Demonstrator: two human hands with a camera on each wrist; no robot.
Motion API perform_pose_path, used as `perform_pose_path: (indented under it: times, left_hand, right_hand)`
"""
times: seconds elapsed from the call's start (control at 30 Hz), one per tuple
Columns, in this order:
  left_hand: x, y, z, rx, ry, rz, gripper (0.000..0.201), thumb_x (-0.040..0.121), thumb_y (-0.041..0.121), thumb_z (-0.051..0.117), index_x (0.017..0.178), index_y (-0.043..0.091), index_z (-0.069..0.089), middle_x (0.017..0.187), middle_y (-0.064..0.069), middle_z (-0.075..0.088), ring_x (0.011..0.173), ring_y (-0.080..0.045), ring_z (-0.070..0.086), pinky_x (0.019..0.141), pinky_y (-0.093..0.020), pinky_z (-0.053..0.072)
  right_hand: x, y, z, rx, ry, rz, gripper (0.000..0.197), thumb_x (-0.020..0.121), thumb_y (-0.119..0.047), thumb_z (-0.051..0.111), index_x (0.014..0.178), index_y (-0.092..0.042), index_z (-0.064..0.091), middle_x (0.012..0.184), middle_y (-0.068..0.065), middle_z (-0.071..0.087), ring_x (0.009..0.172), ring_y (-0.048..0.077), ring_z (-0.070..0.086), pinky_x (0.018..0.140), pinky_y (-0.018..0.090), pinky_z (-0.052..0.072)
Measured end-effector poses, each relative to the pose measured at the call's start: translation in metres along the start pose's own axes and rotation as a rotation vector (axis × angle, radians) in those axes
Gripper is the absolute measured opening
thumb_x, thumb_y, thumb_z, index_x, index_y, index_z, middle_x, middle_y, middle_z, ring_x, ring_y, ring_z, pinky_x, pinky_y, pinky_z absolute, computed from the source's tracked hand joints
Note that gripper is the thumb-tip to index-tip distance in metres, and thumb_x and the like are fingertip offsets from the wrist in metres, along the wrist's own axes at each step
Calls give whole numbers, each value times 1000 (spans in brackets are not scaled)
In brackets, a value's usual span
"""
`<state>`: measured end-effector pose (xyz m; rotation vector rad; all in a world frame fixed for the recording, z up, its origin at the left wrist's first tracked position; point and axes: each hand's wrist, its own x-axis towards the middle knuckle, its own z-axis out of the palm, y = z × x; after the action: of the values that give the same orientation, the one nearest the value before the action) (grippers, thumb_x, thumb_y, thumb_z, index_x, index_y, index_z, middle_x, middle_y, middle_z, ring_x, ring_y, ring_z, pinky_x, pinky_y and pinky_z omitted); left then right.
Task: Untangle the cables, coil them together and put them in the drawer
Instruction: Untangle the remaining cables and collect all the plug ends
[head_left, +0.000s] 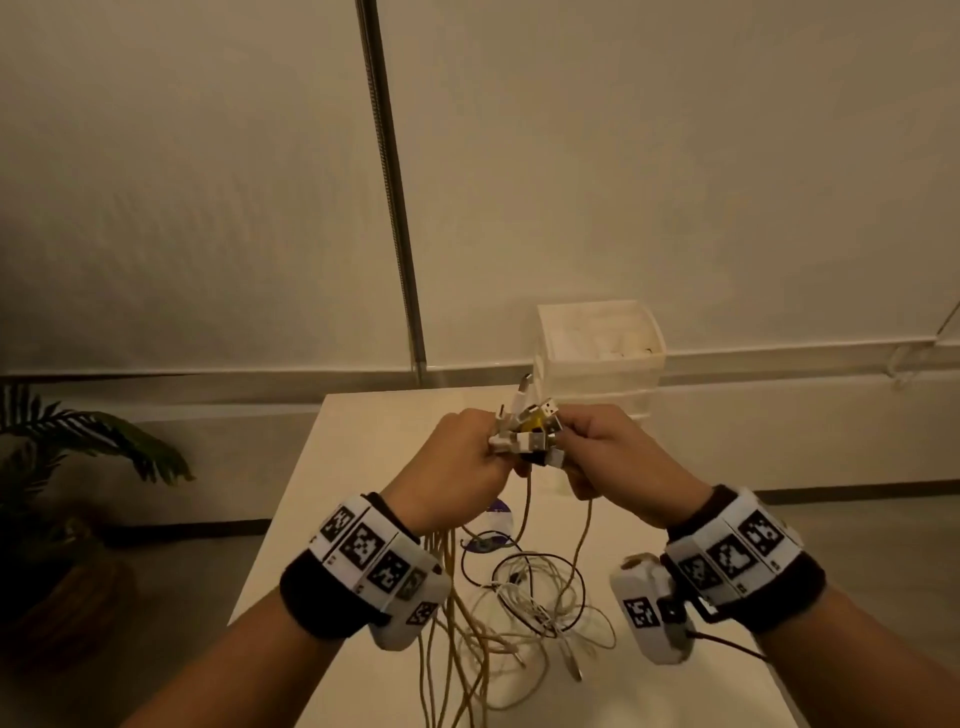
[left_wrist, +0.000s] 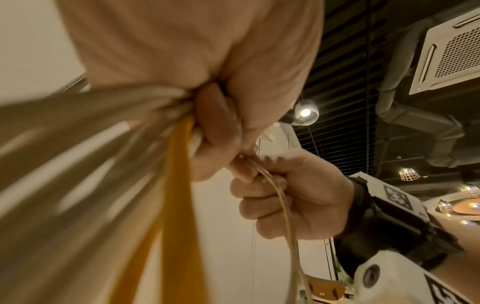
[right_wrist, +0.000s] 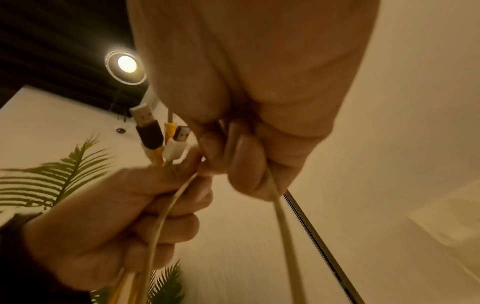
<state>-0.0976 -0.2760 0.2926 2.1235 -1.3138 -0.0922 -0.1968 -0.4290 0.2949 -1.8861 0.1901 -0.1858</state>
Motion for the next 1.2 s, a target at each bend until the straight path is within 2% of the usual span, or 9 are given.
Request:
perform_pose_path:
  times: [0.17,0.3,0.57,0.73,0.8,0.87,0.93,1.03,1.2]
  left_hand:
    - [2,-6,-4,-187,45,-63,20,92,26,57,88,9,67,69,-7,62,57,-16,47,60,-43,43]
    - [4,-1,0,-175,53,-45,39,84,43,47,85,9,66,73,-7,66,65,-26,57,64,-47,48]
    - [-6,-3,-8,-3,21,17,20,92,18,60,72,13,63,64,0,61,57,-16,52,54,-32,40]
    - [-2,-28,-48,-113,531,-181,21,93,26,58,99,10,71,91,-8,72,82,-26,67,70,-44,55]
    - [-3,-52,-81,-204,807,-366,34,84,38,59,96,9,72,90,-13,71,86,-37,66,70,-47,53]
    - [-5,-65,-98,-158,887,-481,31,87,36,62,100,9,69,90,-12,67,87,-38,64,65,-39,45]
    - [-5,-57,-91,-43,804,-483,24,94,24,59,116,12,60,99,-4,62,89,-25,59,68,-33,40]
    - [-8,-22,-57,18,549,-199,33,96,8,54,128,18,57,111,7,63,99,-11,58,81,-26,46]
    - [-5,2,5,-20,97,18,27,87,14,48,105,17,68,93,-1,74,85,-21,67,76,-38,54]
  right_hand:
    - [-3,-1,-5,157,-25,14,33,102,-22,41,79,-3,56,54,0,35,45,11,26,45,23,26]
    - [4,-2,5,37,23,-11,34,102,-17,42,90,11,56,50,-8,37,41,7,30,42,20,30]
    - [0,4,7,-33,-2,-22,34,99,-14,46,68,-14,59,52,-4,42,43,9,34,44,25,32]
    - [-14,21,-2,192,-54,14,35,102,-23,41,75,-6,56,52,1,36,45,12,27,46,25,28]
    - [-22,38,-7,183,-59,52,35,102,-22,41,75,-5,56,52,2,35,47,13,28,49,28,29]
    - [-24,52,-9,127,-21,81,36,102,-22,41,73,-7,56,53,2,35,49,15,28,51,29,28]
    - [-21,56,-7,114,19,80,36,102,-22,41,73,-7,56,53,2,34,50,15,27,52,30,26]
    - [-9,42,0,127,5,35,36,103,-20,41,73,-7,56,53,2,34,49,13,26,51,29,25]
    - [4,15,6,150,-47,-12,29,98,-2,41,85,0,66,58,4,43,50,13,32,48,25,30]
